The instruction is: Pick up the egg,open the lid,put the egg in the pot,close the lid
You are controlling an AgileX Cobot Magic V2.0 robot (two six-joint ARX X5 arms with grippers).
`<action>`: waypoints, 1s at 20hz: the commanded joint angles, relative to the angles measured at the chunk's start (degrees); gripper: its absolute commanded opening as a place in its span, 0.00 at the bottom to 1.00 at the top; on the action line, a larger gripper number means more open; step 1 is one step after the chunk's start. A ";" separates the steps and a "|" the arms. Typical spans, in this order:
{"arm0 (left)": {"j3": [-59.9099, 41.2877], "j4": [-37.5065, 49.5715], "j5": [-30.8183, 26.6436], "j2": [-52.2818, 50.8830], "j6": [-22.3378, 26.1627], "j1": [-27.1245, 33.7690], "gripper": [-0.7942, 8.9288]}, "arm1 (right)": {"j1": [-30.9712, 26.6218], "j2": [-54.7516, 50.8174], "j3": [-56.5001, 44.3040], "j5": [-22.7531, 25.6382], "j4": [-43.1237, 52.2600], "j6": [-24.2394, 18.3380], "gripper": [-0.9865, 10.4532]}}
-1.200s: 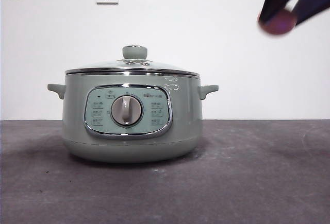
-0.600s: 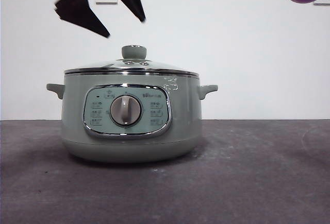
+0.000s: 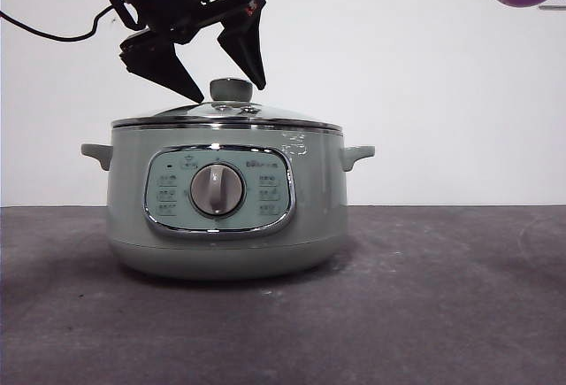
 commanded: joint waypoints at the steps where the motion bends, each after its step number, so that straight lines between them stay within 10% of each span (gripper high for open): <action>1: 0.09 0.20 0.33 0.09 0.68 -0.57 0.56 | 0.09 -0.15 -0.04 -0.04 0.39 0.35 0.08; 6: 0.09 0.13 0.61 0.20 0.61 -0.96 0.55 | 0.09 -0.15 -0.04 -0.04 0.42 0.35 0.08; 11: 0.09 -1.05 0.87 0.20 0.44 -0.96 0.26 | 0.09 -0.15 -0.04 -0.04 0.42 0.35 0.08; 20: 0.09 -0.94 0.85 0.17 -0.87 -0.94 0.07 | 0.09 -0.70 -0.04 -0.07 0.57 0.35 0.08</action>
